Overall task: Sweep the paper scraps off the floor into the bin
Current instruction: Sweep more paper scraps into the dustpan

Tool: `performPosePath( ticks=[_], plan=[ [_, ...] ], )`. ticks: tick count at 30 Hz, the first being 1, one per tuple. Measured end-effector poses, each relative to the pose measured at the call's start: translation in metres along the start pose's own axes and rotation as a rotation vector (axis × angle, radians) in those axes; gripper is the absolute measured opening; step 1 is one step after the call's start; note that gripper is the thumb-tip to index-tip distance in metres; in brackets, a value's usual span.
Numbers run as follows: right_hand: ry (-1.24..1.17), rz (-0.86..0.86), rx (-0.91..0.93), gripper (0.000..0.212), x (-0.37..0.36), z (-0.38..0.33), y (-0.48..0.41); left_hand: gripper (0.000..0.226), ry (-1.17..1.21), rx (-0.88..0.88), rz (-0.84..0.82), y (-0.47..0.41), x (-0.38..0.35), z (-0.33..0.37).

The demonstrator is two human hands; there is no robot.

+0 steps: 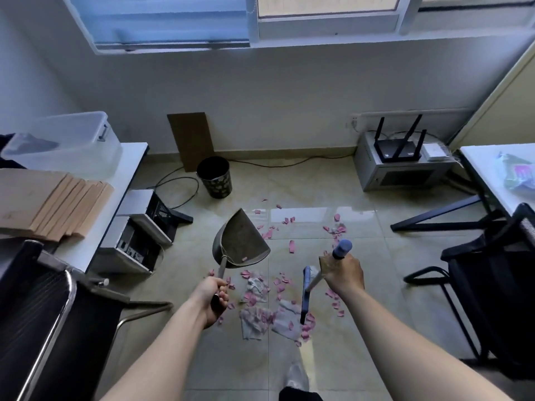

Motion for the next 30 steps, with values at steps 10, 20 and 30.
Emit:
performPosePath(
  ticks=[10,20,30],
  plan=[
    [0.023,-0.136,-0.012,0.025,-0.074,-0.016,0.077,0.035,-0.087,0.115,-0.048,-0.021,0.070,-0.076],
    [0.080,-0.150,-0.018,0.034,-0.080,-0.002,0.132,0.020,-0.223,0.270,-0.147,-0.031,0.075,-0.158],
    [0.089,-0.133,-0.119,0.021,-0.033,0.064,0.154,0.014,-0.382,0.301,-0.133,-0.024,0.030,-0.189]
  ],
)
Point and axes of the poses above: each hand's wrist, its own y-axis away from the middle knuckle, its own x-axis out of the back of the hand, z = x × y, the point moved 10 cm from there along -y, towards the middle knuckle, and after that the axes turned 12 degrees about x, right-handed, at the moved point
